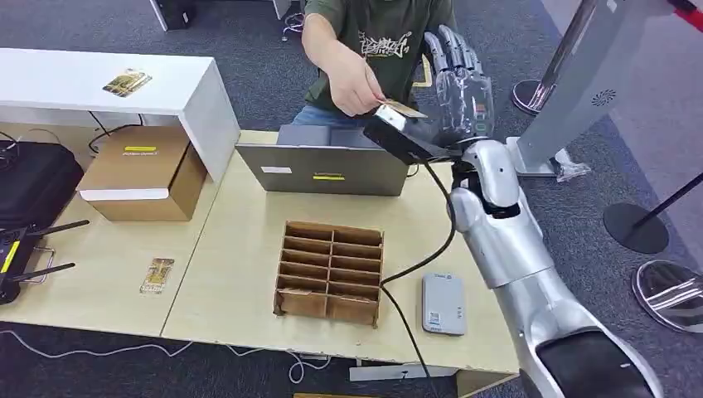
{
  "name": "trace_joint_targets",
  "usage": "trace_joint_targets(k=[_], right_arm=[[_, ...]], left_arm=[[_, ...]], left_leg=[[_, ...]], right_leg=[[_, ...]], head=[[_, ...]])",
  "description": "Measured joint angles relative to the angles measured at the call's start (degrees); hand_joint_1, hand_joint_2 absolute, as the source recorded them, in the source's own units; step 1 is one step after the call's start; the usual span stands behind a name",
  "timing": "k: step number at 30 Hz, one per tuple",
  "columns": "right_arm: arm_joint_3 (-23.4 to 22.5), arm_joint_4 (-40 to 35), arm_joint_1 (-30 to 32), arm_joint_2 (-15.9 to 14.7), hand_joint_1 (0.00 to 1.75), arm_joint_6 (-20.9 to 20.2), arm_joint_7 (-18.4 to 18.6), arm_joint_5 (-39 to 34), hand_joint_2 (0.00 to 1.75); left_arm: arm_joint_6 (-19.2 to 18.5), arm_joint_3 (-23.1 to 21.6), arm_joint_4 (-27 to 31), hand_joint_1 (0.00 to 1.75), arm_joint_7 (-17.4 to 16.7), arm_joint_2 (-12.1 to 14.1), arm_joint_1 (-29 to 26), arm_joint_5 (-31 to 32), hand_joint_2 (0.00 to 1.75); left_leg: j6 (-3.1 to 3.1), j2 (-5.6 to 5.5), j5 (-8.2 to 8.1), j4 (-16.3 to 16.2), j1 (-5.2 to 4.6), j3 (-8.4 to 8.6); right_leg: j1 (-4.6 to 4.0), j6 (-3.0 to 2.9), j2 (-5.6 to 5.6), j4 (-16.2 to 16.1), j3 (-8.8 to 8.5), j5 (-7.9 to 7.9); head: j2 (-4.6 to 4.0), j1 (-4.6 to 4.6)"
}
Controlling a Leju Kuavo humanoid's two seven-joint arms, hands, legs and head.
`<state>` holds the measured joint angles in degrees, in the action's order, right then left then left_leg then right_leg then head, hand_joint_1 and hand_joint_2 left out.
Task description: Pass the card to the sensor for recognition and then transmit it.
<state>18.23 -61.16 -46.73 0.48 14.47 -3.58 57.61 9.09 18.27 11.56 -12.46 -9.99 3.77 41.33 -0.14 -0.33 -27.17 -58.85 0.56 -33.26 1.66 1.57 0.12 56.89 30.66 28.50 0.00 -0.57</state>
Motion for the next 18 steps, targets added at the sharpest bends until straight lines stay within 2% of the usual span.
trace_joint_targets(k=[14,15,18], right_arm=[[0.0,-1.62,1.24,-0.39,0.0,-0.44,0.37,-0.44,1.75],[0.0,-1.92,1.26,-0.41,1.75,-0.5,0.37,-0.66,1.75],[0.0,-2.65,1.26,-0.55,1.75,-0.66,0.44,-1.05,1.75]], left_arm=[[0.02,0.11,0.0,0.0,0.09,0.0,-0.4,0.17,0.0],[0.02,0.22,0.0,0.0,0.09,0.0,-0.44,0.17,0.0],[0.02,0.59,0.0,0.0,0.11,0.0,-0.46,0.17,0.0]], left_leg=[[0.0,0.01,0.0,0.0,0.0,0.0],[0.0,0.01,0.0,0.0,0.0,-0.01],[0.0,0.01,0.0,0.0,0.0,-0.01]], right_leg=[[0.0,0.0,0.01,0.0,0.01,0.0],[0.0,0.0,0.0,0.0,0.01,0.0],[0.0,0.0,0.0,0.0,0.02,0.0]], head=[[0.0,0.0],[0.0,0.0],[0.0,0.0]])
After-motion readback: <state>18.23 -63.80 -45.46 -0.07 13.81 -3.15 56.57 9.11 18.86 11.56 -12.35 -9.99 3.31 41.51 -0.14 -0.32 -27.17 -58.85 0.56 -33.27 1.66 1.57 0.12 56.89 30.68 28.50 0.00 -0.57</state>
